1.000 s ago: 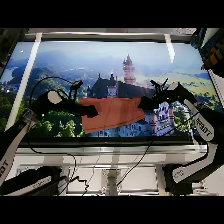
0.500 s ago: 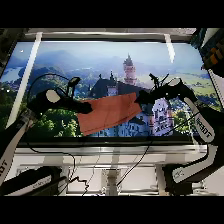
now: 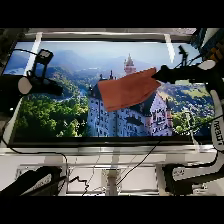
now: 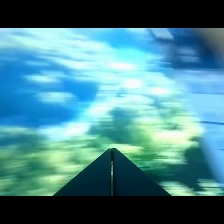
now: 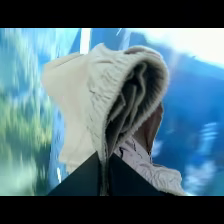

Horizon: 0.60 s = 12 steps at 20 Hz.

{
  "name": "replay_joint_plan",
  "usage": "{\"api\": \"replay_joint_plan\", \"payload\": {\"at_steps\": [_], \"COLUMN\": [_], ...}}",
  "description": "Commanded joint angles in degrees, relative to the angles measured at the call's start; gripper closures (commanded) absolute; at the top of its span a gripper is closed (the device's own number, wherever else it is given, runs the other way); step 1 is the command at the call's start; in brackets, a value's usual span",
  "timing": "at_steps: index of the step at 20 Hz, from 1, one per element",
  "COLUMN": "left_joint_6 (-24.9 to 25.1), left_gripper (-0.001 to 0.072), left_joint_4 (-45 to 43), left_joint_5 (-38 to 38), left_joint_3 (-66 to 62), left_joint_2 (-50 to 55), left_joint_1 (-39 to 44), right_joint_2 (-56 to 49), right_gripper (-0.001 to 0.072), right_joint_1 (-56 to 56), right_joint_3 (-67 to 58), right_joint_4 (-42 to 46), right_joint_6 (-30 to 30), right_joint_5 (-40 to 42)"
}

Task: Fold the clothes and pants, and hang the long-sleeved shirts on hangers.

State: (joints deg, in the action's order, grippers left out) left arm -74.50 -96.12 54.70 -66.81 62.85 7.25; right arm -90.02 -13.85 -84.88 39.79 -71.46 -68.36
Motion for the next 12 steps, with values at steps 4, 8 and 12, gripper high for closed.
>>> {"api": "replay_joint_plan", "payload": {"at_steps": [4, 8, 12], "left_joint_6": [0.0, 0.0, 0.0], "left_gripper": [0.07, 0.07, 0.0701], "left_joint_4": [-13.1, -13.1, -13.1], "left_joint_5": [-0.1, -0.1, -0.1], "left_joint_3": [-1.0, -0.9, -0.9], "left_joint_2": [-5.0, -5.0, -5.0], "left_joint_1": [-1.4, -1.4, -1.4], "right_joint_2": [5.5, 10.3, 14.4], "right_gripper": [0.0692, 0.0692, 0.0691], "right_joint_1": [-19.5, -33.9, -47.6], "right_joint_3": [-1.0, -1.0, -1.0], "right_joint_4": [11.3, 21.4, 30.7], "right_joint_6": [-12.1, -23.4, -35.8], "right_joint_5": [-0.2, -1.0, -4.2]}}
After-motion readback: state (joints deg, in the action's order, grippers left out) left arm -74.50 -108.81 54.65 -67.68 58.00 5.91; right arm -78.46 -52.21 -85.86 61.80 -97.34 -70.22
